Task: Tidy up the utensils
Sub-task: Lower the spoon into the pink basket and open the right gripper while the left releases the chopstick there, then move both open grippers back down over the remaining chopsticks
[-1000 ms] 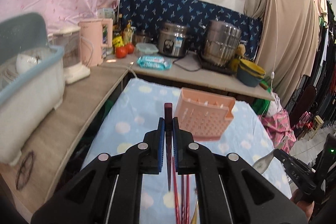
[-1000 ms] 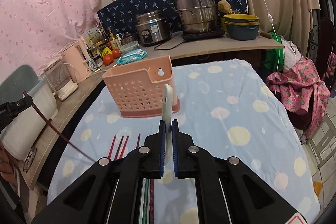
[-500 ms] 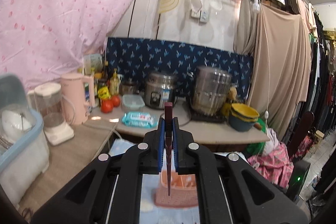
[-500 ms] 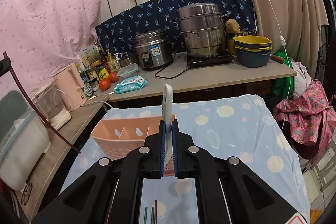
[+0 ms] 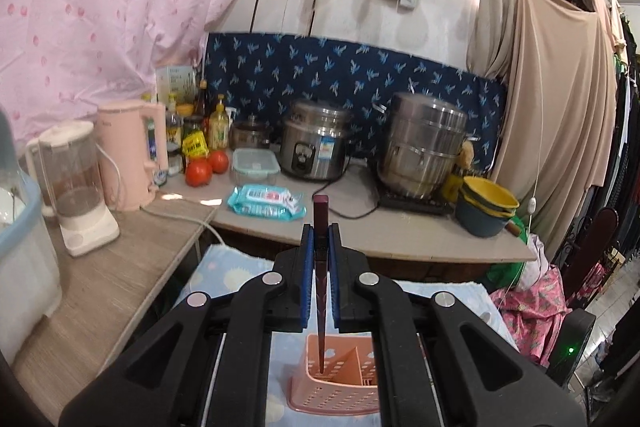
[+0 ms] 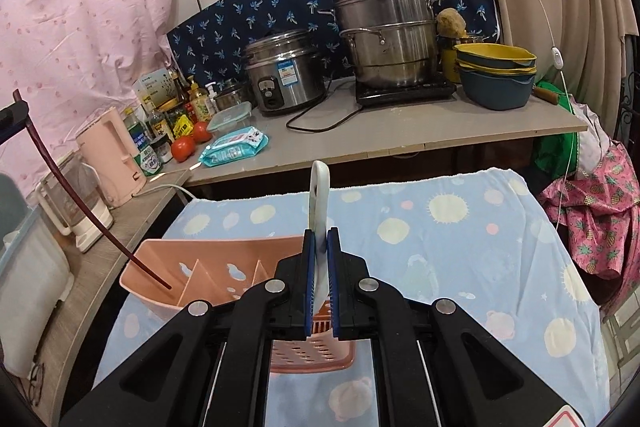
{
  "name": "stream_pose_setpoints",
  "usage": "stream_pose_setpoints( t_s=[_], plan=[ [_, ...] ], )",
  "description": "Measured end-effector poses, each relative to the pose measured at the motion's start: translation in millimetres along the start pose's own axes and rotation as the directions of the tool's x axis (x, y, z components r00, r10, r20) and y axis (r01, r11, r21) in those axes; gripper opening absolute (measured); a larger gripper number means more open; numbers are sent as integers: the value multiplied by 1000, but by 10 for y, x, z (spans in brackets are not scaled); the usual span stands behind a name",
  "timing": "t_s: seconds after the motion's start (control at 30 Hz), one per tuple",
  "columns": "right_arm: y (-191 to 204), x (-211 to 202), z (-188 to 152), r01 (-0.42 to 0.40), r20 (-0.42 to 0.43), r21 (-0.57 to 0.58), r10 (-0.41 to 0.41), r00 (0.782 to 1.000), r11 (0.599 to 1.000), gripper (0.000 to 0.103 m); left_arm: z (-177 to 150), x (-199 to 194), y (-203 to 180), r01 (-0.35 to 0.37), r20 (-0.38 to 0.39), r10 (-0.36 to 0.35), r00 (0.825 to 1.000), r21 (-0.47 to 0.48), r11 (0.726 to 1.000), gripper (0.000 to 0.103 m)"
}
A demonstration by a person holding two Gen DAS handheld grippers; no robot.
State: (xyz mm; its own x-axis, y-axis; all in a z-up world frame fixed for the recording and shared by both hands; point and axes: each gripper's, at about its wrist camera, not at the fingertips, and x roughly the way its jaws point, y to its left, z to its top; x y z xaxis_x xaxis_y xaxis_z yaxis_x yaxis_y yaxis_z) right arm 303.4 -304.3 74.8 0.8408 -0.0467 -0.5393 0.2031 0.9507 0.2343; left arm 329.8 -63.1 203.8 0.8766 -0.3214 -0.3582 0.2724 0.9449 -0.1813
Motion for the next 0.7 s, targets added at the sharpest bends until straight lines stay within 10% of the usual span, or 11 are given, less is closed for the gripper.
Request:
stream_pose_setpoints(
  t_s=[0.37, 0.7],
  plan=[
    [58, 123, -172, 17, -18, -40, -17, 1000, 999, 12, -271, 205, 143, -13, -70, 13, 997, -8, 1000, 9],
    [4, -542, -444, 27, 5, -18, -27, 1000, 999, 35, -541, -137, 200, -10, -95, 9, 995, -8, 1000, 45]
  ],
)
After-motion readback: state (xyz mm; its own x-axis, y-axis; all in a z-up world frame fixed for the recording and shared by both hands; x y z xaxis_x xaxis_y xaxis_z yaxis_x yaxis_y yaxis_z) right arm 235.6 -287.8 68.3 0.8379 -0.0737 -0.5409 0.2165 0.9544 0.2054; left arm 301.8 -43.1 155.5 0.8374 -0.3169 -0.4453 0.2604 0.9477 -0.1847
